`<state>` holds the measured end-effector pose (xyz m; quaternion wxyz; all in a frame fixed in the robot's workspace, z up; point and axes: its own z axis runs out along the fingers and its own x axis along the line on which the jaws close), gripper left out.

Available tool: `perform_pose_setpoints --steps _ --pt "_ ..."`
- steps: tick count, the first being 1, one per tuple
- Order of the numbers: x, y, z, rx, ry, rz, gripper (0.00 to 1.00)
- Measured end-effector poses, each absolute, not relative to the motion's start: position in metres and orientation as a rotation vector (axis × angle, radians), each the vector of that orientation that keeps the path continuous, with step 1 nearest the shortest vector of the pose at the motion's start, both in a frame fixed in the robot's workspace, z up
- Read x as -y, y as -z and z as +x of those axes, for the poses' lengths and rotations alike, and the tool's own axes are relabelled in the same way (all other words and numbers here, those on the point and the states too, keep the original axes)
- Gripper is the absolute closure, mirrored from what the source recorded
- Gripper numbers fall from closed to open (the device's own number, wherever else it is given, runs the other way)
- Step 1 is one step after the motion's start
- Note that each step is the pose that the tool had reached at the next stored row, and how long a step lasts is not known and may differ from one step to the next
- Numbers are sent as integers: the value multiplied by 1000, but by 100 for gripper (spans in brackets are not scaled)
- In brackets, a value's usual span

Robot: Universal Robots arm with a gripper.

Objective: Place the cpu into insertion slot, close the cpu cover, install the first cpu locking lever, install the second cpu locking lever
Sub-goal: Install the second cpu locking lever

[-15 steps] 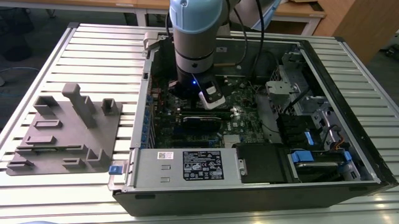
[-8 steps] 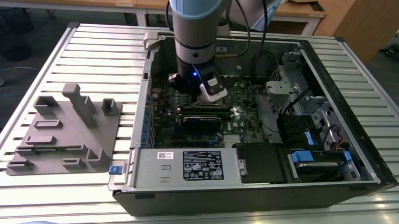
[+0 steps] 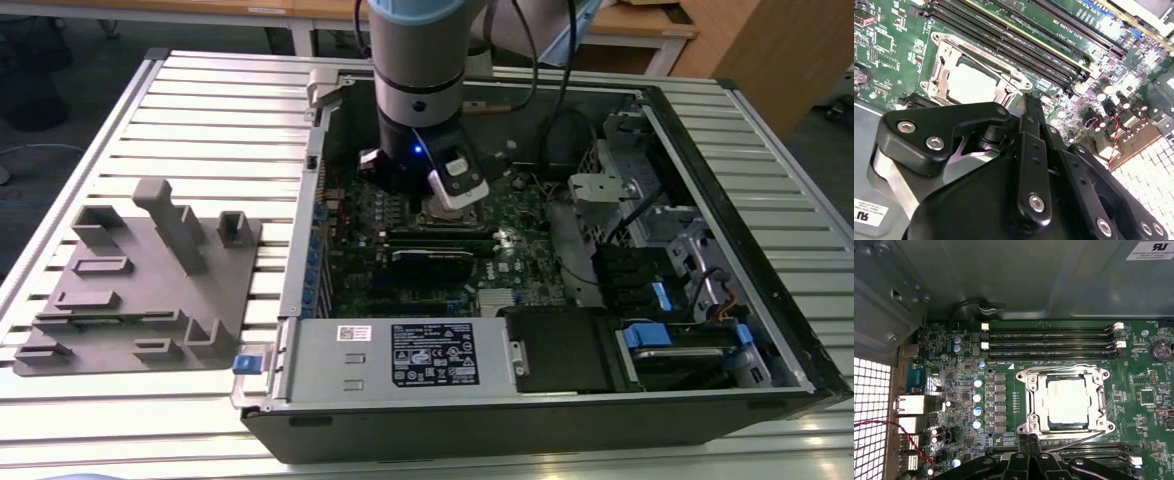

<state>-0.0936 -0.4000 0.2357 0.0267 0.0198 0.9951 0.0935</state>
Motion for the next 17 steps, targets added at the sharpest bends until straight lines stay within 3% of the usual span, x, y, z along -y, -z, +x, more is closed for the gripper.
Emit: perform_pose_setpoints --steps 14,17 --pt "400 -243 -94 -3074 -288 61 89" --pt "400 -243 -94 -3076 -260 61 89"
